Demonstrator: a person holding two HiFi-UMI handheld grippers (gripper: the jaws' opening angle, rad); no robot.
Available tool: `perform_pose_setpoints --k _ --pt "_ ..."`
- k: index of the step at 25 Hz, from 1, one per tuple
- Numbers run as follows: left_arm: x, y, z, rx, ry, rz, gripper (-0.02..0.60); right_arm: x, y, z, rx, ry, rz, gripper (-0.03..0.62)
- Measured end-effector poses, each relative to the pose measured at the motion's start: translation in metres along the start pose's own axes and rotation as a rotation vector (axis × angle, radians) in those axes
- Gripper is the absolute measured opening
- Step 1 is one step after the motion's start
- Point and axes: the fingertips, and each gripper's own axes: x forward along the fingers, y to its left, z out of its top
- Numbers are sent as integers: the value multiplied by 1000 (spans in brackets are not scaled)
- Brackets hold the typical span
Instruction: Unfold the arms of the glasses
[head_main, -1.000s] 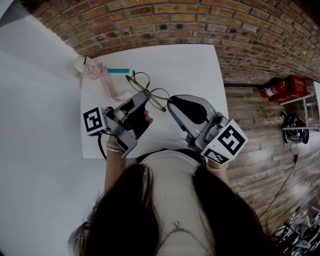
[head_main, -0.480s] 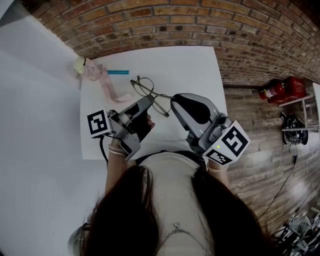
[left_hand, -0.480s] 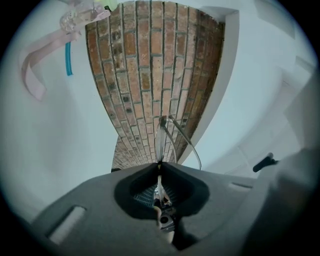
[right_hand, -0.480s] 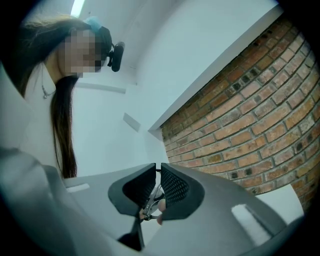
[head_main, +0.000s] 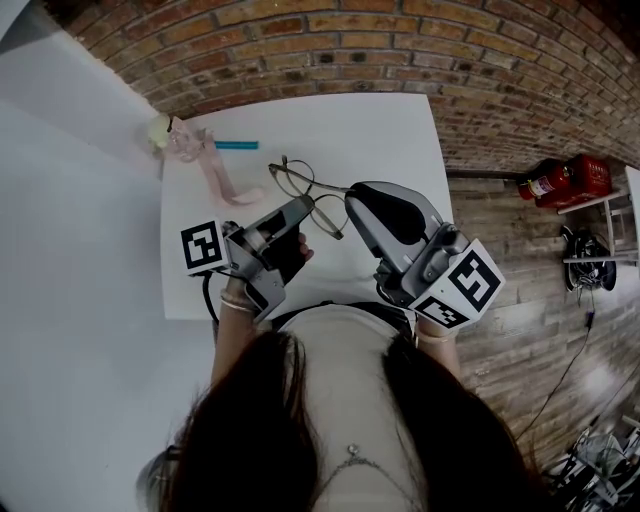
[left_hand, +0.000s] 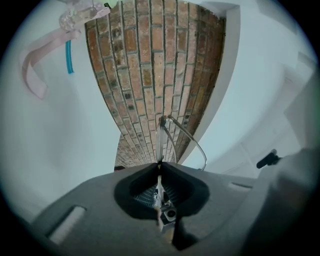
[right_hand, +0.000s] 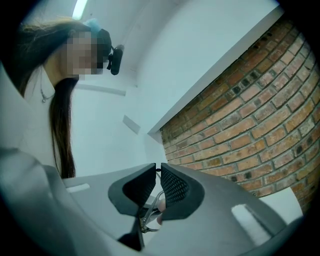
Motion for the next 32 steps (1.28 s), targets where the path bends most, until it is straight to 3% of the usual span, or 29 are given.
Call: perform_pose_setpoints --k 32 --pt "8 8 -17 -15 53 23 20 12 -9 22 -45 -12 -17 35"
